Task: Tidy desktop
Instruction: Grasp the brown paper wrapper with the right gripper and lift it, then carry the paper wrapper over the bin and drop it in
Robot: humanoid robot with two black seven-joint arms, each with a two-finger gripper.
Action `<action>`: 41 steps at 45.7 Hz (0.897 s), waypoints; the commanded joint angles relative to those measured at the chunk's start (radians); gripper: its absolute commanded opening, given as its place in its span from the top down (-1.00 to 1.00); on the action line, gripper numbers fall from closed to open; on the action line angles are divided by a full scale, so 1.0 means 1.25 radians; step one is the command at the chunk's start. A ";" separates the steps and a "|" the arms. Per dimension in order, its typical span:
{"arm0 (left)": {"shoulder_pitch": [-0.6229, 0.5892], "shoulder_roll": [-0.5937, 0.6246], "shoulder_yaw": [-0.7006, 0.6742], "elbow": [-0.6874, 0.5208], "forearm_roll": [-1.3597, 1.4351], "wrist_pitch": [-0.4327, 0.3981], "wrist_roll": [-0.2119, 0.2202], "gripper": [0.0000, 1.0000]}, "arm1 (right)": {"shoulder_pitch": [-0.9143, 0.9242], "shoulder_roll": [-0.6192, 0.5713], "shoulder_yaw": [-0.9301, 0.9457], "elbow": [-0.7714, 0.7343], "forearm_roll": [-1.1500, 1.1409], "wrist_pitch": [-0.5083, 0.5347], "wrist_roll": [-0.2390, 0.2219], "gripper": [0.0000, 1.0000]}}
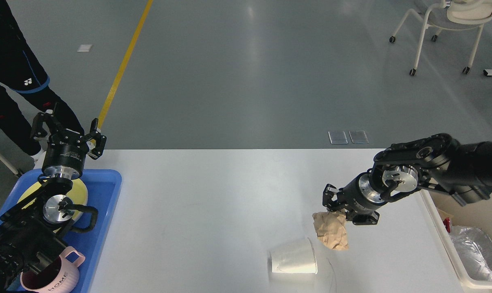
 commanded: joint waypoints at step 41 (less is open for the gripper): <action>0.000 -0.001 0.000 0.000 0.000 0.001 0.000 -0.94 | 0.295 -0.298 -0.286 0.055 -0.143 0.045 -0.001 1.00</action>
